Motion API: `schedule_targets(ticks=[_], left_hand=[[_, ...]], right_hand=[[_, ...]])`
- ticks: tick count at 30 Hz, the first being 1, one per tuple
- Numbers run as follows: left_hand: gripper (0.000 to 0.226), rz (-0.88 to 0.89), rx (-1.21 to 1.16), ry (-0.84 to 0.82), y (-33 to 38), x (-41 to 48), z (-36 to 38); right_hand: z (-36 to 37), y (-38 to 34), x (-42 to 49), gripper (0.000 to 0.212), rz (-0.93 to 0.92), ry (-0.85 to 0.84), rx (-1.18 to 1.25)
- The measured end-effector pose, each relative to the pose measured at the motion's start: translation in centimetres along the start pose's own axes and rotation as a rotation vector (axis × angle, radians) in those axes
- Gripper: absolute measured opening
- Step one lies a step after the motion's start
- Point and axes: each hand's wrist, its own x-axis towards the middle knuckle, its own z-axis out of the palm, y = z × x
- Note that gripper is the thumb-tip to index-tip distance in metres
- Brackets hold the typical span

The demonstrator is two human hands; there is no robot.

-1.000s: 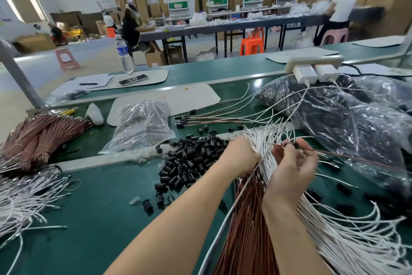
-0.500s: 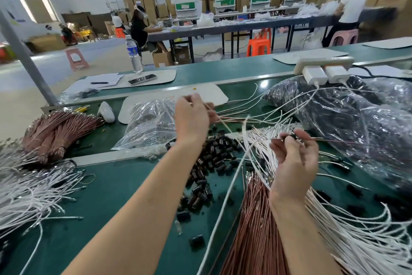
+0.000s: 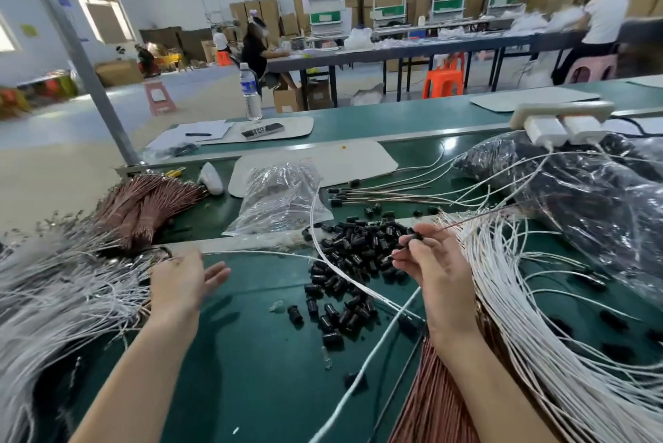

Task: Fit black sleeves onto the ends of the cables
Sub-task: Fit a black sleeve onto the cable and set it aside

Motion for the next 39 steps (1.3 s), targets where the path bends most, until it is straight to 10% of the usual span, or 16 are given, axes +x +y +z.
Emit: schedule_targets(ticks=[5,10,14,30,39], left_hand=[[0.05,0.381,0.712,-0.036,-2.8,-3.4,0.5],[0.041,0.955,1.117,-0.56,-4.8,-5.8,4.6],[0.037,1.195,1.409,-0.656,-5.1,-4.3,6.6],[0.022,1.218,0.838,-0.405,2.0,-4.1,10.8],[0.036,1.638,0.902,-0.925,-2.0,-11.0,22.1]], right_hand=[[-0.1,0.5,0.1,0.018,0.004,0.053,-0.074],[-0.5,0.6,0.5,0.02,-0.024,0.195,-0.084],[-0.9,0.6,0.8,0.02,-0.04,0.251,-0.055],[-1.2,-1.0,0.4,0.024,-0.305,0.56,-0.085],[-1.2,-1.2,-0.2,0.022,-0.449,0.608,-0.192]])
